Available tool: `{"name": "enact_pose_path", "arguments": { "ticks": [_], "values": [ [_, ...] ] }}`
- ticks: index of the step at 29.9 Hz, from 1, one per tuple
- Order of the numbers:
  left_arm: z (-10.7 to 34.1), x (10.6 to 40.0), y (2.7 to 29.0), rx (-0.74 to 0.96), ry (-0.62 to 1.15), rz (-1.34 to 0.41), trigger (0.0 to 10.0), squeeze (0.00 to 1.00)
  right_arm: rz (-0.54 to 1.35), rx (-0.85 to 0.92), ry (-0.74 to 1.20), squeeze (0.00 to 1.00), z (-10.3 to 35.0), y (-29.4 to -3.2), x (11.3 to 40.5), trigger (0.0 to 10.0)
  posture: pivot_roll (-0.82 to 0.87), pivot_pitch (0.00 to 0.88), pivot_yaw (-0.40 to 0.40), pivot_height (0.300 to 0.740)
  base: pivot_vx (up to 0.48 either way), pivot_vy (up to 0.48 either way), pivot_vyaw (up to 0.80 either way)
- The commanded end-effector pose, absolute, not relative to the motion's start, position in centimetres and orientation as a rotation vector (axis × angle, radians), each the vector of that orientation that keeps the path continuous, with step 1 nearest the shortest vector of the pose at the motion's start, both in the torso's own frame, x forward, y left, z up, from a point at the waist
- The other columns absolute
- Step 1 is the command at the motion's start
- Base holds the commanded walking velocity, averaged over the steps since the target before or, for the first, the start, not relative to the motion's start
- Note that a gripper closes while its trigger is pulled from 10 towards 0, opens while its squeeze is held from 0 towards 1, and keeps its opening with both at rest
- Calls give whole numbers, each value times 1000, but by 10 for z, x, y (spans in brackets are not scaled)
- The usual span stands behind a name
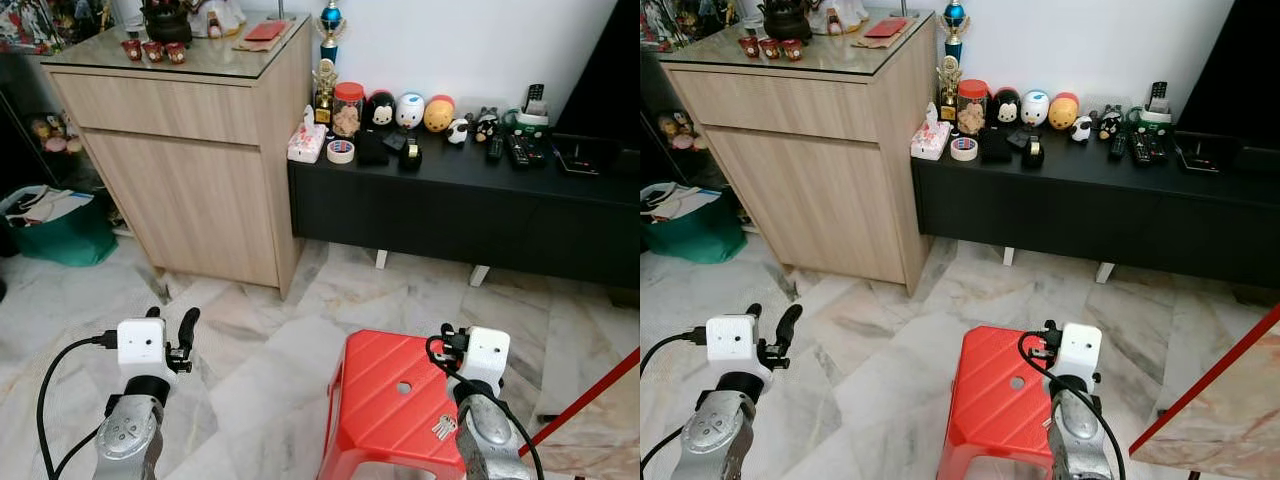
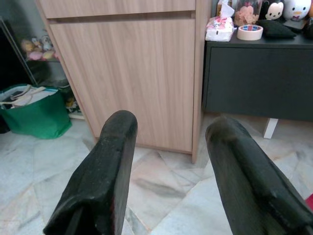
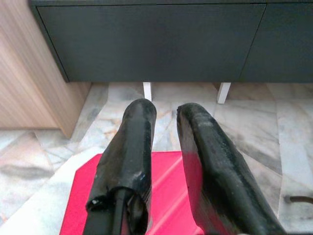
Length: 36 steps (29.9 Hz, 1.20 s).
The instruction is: Hang keys on a hook
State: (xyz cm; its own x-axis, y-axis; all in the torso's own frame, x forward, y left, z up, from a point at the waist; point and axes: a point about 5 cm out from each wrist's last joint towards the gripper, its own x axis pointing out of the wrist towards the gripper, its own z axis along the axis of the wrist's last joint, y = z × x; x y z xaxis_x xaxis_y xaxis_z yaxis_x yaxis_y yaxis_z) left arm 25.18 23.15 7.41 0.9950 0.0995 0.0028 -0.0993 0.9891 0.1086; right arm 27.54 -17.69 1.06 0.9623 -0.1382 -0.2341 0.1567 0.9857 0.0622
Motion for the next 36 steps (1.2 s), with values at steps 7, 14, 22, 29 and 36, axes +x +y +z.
{"name": "enact_pose_path", "arguments": {
  "ticks": [7, 14, 22, 29, 36],
  "values": [
    [68, 253, 224, 107, 49, 81, 10000, 0, -126, 82, 243, 0, 11, -167, 279, 10000, 68, 0, -4, 635, 0, 0, 0],
    [67, 253, 218, 92, 50, 68, 10000, 0, -120, 80, 231, 0, 12, -167, 280, 10000, 69, 4, -7, 630, 0, 0, 0],
    [67, 253, 217, 93, 56, 66, 10000, 0, -92, 85, 257, 0, 9, -164, 279, 10000, 67, 16, -8, 630, 0, 0, 0],
    [67, 255, 212, 88, 62, 59, 10000, 0, -82, 87, 263, 0, 8, -163, 278, 10000, 66, 14, -7, 630, 0, 0, 0],
    [68, 257, 211, 86, 60, 59, 10000, 0, -71, 93, 272, 0, 6, -163, 277, 10000, 69, 4, -7, 630, 0, 0, 0]
  ]
}}
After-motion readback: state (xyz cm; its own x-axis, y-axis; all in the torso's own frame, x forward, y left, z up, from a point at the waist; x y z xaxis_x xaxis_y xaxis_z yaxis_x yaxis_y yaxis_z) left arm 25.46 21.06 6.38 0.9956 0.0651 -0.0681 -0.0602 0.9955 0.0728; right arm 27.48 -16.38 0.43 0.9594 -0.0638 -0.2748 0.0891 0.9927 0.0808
